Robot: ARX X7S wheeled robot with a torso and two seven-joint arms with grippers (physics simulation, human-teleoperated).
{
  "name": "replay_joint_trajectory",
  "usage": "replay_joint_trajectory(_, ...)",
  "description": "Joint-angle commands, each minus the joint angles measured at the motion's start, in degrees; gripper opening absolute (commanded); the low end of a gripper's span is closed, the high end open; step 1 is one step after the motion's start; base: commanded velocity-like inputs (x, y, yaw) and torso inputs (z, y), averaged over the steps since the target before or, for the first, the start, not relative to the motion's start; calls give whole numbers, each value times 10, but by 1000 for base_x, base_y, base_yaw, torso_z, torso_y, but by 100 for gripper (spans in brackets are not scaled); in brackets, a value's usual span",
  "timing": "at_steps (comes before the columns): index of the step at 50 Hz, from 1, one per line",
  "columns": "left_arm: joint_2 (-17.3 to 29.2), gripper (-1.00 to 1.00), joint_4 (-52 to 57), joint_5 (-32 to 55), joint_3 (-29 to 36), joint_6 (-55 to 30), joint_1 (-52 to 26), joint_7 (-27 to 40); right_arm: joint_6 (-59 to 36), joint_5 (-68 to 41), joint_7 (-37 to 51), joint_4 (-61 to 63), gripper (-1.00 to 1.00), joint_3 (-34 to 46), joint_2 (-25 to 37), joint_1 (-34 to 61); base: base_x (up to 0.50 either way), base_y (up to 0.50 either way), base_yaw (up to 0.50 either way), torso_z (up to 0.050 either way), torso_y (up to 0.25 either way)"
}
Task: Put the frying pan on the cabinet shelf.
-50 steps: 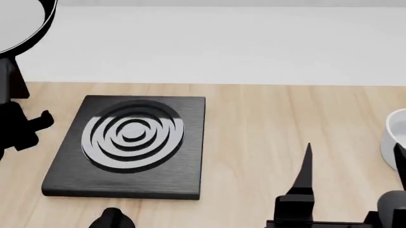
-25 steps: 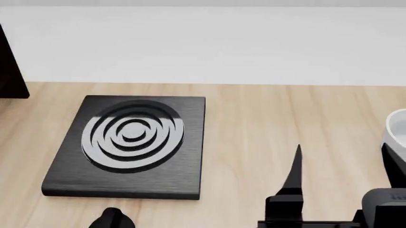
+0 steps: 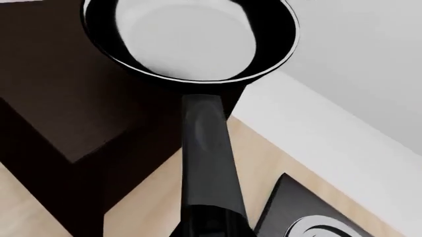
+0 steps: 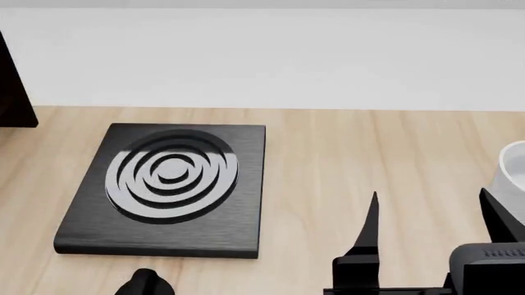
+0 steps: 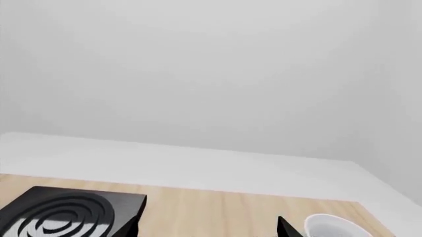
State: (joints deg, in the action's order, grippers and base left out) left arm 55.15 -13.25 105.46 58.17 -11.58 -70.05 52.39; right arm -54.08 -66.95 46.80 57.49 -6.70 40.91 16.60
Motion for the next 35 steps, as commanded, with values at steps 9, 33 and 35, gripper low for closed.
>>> replay_joint_trajectory(9, -33, -100, -142, -52, -10, 7, -75, -45, -6, 7, 3, -8, 100, 23, -2, 12, 0, 0, 0, 1, 1)
replay_joint_trajectory(33, -31, -100, -164, -36, -6, 5, -29, -47, 7, 37, -11, -17, 100, 50, -4, 4, 0, 0, 0, 0, 2)
replay_joint_trajectory(35, -33, -100, -167, -34, -5, 2, -25, -50, 12, 46, -17, -19, 100, 53, -4, 0, 0, 0, 0, 0, 0)
